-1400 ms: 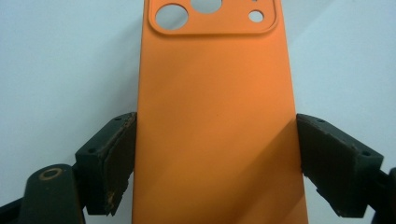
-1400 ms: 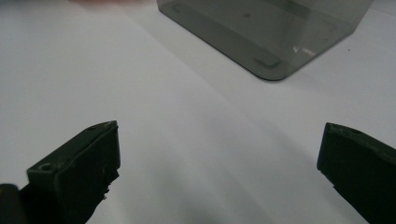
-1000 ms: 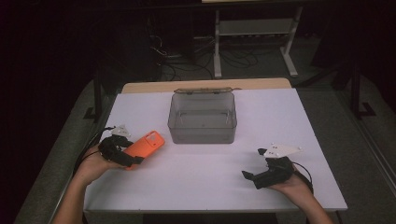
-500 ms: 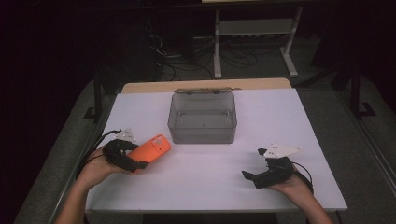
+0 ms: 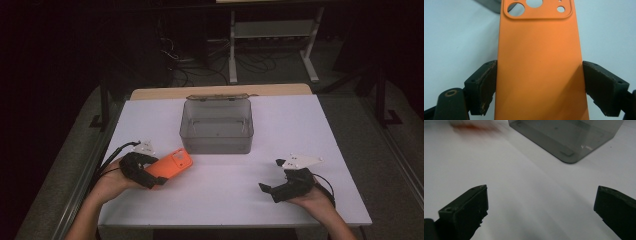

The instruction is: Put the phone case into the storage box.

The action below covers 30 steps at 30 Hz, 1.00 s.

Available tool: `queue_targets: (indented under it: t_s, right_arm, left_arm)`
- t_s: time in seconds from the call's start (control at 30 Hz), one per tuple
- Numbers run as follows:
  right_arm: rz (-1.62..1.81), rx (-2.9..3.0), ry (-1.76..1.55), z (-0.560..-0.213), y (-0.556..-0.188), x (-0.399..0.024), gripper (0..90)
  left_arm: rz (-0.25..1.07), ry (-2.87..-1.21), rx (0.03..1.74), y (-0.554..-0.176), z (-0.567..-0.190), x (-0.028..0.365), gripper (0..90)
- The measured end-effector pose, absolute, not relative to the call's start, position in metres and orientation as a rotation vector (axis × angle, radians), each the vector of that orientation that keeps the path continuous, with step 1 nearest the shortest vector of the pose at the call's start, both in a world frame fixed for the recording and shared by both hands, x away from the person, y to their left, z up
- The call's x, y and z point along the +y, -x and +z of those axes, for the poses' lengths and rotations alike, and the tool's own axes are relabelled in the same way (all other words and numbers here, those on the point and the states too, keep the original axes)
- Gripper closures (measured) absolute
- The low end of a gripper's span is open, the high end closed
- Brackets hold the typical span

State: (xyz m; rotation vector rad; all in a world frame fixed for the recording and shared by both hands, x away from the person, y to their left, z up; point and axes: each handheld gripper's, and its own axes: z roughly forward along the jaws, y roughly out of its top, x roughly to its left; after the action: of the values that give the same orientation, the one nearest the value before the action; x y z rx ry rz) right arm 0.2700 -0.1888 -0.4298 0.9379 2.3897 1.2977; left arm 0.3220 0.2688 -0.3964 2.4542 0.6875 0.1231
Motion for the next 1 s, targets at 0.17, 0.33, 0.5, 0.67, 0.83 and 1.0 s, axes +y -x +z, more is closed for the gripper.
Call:
queue_targets:
  t_s: [0.17, 0.33, 0.5, 0.67, 0.83, 1.0]
  right_arm:
    - [1.298, 2.391, -0.936, -0.43, -0.27, -0.189, 0.0]
    - [1.299, 2.391, -0.935, -0.43, -0.27, -0.189, 0.0]
    - [1.299, 2.392, -0.934, -0.43, -0.27, -0.189, 0.0]
    - [1.3, 2.392, -0.935, -0.43, -0.27, -0.189, 0.0]
    - [1.301, 2.392, -0.932, -0.43, -0.27, -0.189, 0.0]
    - [1.301, 2.393, -0.934, -0.43, -0.27, -0.189, 0.0]
  left_arm:
    - [0.11, -2.466, 0.649, -0.322, -0.396, 0.257, 16.4]
    - [0.101, -2.469, 0.616, -0.323, -0.395, 0.245, 16.4]
    - [0.096, -2.47, 0.584, -0.325, -0.391, 0.235, 16.3]
    - [0.096, -2.472, 0.549, -0.328, -0.387, 0.223, 16.3]
    - [0.091, -2.479, 0.516, -0.331, -0.384, 0.211, 16.3]
    - [0.089, -2.479, 0.497, -0.334, -0.384, 0.2, 16.3]
